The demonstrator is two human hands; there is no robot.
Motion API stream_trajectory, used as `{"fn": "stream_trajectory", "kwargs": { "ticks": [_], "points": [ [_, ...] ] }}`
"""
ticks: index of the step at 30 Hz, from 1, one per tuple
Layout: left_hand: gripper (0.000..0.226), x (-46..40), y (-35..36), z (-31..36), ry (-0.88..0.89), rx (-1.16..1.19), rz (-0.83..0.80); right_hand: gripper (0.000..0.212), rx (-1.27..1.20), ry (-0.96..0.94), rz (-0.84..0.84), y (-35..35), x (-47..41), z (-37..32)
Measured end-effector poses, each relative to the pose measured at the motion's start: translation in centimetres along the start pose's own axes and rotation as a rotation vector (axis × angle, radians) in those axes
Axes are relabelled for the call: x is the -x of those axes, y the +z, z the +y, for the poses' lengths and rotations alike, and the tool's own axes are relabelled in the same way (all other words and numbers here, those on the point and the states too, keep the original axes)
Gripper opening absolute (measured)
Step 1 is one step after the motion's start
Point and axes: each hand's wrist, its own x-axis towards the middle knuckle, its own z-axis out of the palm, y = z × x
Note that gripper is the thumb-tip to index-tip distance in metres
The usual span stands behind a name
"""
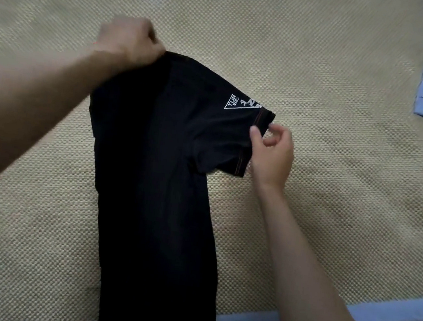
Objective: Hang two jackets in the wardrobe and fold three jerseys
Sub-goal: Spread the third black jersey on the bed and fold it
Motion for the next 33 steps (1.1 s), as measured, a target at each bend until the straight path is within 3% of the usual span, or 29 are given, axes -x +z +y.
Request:
{"fn": "stream_trajectory", "kwargs": {
  "ticks": [4, 9, 19, 24, 27, 33],
  "points": [
    [0.023, 0.2, -1.3, -3.1, -0.014, 0.114, -0.136, 0.026, 0.050, 0.001, -0.059, 0.4, -3.9, -2.1],
    [0.029, -0.4, -1.4, -4.9, -0.016, 0.178, -0.082, 0.025, 0.019, 0.009, -0.064, 0.6, -5.1, -1.9],
    [0.017, -1.8, -2.6, -5.6, -0.036, 0.220, -0.274, 0.022, -0.032, -0.034, -0.002, -0.2, -6.4, -1.4],
    [0.016, -2.4, -3.0, -5.3, 0.006, 0.196, -0.159, 0.018, -0.155, -0.016, -0.199, -1.4, -5.4, -0.7],
    [0.023, -2.5, -2.4, -4.5, -0.013, 0.178, -0.082, 0.015, -0.167, -0.039, -0.199, -2.4, -5.3, -0.5],
    [0.030, -1.8, -1.5, -3.2, -0.048, 0.197, -0.020, 0.053, -0.201, 0.104, -0.420, -3.0, -3.1, -0.8]
  ]
}}
